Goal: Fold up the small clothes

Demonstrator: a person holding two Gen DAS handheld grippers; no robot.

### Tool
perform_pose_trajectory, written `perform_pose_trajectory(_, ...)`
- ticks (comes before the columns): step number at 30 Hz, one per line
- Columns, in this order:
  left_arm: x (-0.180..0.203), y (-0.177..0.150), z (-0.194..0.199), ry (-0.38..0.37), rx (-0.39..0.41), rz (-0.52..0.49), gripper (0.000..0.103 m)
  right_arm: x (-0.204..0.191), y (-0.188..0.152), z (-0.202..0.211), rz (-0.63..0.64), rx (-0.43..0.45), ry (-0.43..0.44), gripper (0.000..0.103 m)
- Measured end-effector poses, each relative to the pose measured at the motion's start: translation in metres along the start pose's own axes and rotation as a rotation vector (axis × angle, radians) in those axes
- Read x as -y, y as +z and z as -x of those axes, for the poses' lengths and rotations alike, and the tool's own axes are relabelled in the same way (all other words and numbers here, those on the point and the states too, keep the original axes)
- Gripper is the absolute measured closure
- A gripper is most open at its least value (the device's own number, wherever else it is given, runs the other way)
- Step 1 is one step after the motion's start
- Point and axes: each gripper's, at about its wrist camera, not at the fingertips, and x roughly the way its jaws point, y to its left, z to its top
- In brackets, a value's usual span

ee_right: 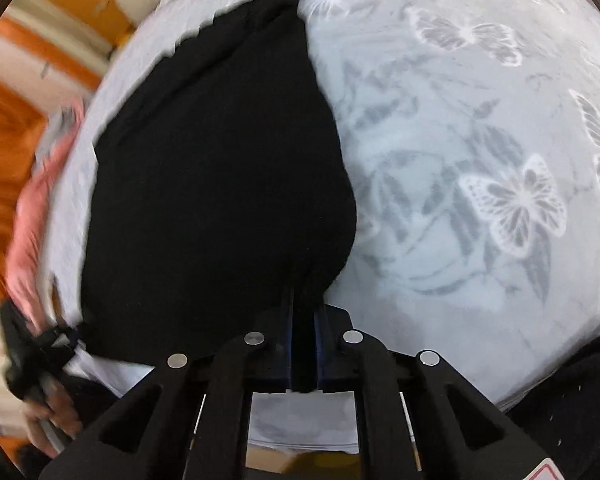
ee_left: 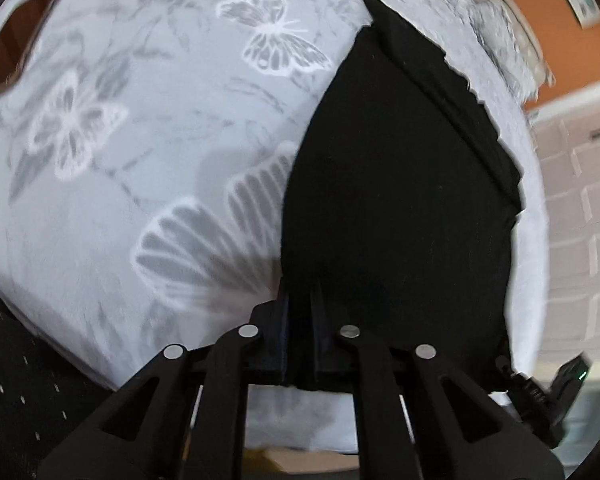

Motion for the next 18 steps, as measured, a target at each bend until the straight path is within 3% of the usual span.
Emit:
perform_pose_trajectory(3,0.01,-0.004,0.029,-0.017,0.044,-0.036,0.096,-0.01,0.003,0.035,0.015,0.061,0.036,0.096)
perform_pose_trajectory(7,0.023,-0.026,0.058,-0.041,0.048,-0.088,0.096,-0.002,-0.01,0.064,0.059,0.074,-0.02,0.097)
perform_pose_trajectory(12,0.021,-0.074,0.072,-0.017,-0.022,-0.146,0.096,0.031,-0.046,0.079,0.058,-0.011,-0.083,0.097)
perform_pose_trajectory(18,0.012,-0.14,0.088,0.021,-0.122,-0.181,0.097,0.036,-0.11,0.095,0.13,-0.168,-0.096,0.097)
